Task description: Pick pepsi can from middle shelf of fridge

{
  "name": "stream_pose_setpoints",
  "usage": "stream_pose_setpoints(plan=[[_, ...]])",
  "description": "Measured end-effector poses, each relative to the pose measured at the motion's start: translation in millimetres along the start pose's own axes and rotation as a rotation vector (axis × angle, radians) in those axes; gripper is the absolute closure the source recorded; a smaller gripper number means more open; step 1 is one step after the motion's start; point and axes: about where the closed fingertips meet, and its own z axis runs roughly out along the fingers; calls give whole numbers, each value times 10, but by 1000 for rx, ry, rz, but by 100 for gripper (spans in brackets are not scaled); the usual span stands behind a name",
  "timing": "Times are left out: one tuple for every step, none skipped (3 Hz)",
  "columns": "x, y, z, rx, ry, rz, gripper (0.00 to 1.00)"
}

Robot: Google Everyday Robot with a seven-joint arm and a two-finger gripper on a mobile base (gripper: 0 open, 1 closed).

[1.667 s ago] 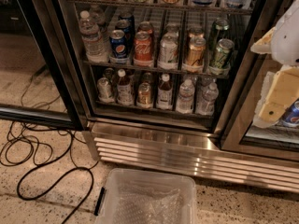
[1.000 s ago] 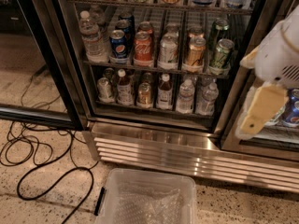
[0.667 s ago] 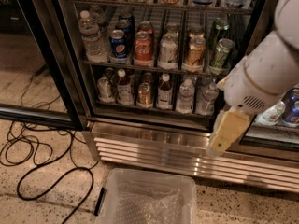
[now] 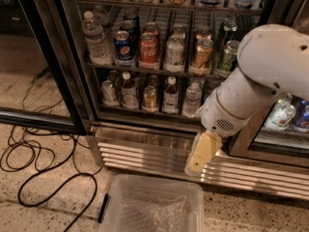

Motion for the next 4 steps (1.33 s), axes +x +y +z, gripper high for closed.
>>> stream_pose_setpoints(plan=[[38,47,10,-8,11,7,0],[-132,134,225,60,31,16,0],[-216,66,633,152,33,82,0],[-245,-129,927,173,-46,191,0]])
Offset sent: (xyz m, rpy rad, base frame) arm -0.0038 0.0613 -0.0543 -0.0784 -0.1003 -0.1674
